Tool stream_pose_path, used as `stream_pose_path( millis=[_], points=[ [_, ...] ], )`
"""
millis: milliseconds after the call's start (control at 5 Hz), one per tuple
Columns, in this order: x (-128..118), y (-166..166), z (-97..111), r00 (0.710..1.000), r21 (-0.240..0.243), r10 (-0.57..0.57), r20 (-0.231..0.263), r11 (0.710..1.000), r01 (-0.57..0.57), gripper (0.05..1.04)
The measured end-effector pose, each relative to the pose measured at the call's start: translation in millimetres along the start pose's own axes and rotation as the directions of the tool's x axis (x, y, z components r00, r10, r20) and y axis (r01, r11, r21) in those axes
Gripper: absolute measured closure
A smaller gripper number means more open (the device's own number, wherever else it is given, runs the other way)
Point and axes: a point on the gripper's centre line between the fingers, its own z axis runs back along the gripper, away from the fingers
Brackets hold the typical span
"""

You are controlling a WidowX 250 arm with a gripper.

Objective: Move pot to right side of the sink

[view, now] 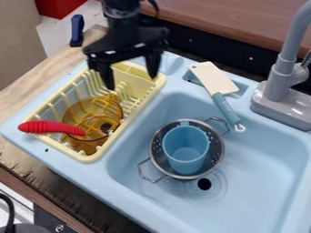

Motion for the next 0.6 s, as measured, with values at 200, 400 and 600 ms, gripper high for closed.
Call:
stream_pose_path(
  millis=[200,400,600],
  points=[
    [13.6,14.9,1.5,0.966,0.004,0.257,0.001,0.966,-0.257,0.089],
    [25.9,30.0,3.0,0.875,0.066,0.484,0.004,0.873,-0.483,0.089],
    [37.8,46.6,-12.8,0.753,0.180,0.653,0.083,0.733,-0.656,0.089]
  ],
)
